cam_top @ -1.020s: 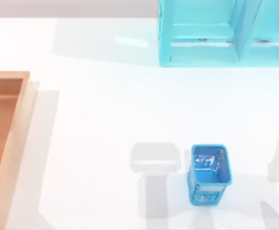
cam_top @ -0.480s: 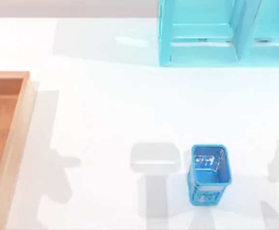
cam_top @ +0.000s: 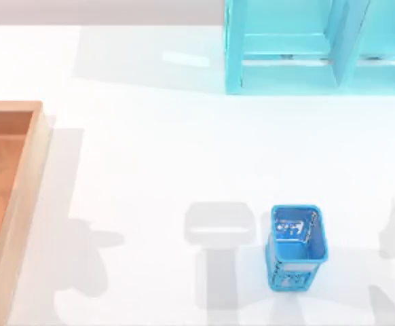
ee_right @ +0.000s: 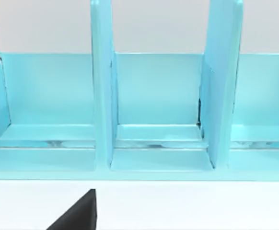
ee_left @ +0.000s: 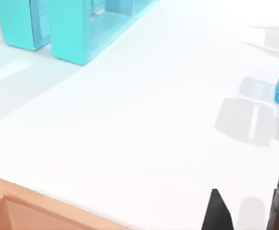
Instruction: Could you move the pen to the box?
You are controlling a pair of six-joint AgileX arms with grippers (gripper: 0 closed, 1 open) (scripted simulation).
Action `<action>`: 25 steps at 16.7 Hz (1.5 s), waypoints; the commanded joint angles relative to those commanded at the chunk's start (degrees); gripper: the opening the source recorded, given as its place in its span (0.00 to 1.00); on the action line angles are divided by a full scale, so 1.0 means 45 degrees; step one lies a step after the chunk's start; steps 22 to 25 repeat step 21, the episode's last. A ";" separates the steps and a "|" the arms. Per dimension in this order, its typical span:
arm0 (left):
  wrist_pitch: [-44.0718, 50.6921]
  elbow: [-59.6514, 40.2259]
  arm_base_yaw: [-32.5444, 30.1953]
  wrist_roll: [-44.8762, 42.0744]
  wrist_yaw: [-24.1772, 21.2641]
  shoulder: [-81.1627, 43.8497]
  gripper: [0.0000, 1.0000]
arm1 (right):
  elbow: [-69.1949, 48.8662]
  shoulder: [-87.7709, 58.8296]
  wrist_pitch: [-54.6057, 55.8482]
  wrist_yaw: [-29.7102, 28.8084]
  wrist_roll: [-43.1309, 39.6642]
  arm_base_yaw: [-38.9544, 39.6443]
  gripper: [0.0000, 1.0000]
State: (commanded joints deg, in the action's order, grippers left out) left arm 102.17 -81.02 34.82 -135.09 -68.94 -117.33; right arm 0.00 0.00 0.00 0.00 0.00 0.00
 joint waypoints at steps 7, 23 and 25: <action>0.0000 0.0000 0.0000 0.0000 0.0000 0.0000 0.38 | 0.0000 0.0000 0.0000 0.0000 0.0000 0.0000 1.00; 0.0000 0.0000 0.0000 0.0000 0.0000 0.0000 1.00 | 0.0000 0.0000 0.0000 0.0000 0.0000 0.0000 1.00; 0.0000 0.0000 0.0000 0.0000 0.0000 0.0000 1.00 | 0.0000 0.0000 0.0000 0.0000 0.0000 0.0000 1.00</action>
